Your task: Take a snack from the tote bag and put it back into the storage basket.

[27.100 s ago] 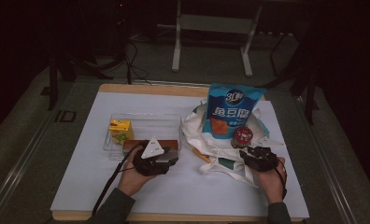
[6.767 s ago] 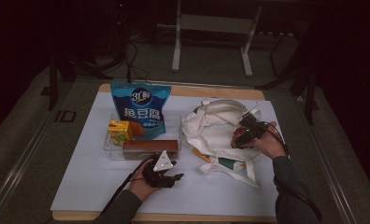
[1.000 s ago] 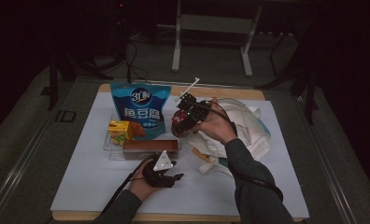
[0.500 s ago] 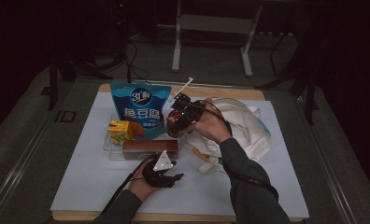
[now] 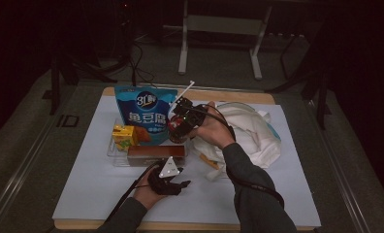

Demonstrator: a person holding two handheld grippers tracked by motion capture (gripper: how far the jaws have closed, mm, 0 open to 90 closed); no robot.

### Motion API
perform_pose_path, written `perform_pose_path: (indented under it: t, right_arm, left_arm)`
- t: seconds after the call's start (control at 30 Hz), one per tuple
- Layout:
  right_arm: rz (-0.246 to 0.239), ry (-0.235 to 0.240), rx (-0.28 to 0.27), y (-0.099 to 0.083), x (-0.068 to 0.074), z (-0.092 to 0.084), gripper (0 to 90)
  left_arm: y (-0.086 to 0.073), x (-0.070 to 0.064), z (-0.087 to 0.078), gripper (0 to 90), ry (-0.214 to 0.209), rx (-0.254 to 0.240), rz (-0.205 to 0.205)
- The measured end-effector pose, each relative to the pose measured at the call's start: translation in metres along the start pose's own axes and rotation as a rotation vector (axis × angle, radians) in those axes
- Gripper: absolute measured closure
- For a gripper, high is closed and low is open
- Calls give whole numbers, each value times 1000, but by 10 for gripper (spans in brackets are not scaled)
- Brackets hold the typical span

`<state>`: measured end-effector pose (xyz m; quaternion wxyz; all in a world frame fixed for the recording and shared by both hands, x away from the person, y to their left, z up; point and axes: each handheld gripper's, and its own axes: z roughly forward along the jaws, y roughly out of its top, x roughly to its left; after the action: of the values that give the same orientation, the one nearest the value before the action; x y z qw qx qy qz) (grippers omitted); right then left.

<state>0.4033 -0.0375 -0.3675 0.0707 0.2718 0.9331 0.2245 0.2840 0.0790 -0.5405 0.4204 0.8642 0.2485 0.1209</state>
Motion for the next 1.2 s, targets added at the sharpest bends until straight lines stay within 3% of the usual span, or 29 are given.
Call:
perform_pose_path:
  t: [0.63, 1.2]
  right_arm:
    - [-6, 7, 3, 6, 5, 10, 257]
    - [3, -17, 11, 1, -2, 19, 258]
  left_arm:
    - [0, 0, 0, 452, 2, 0, 0]
    - [0, 0, 0, 452, 1, 0, -2]
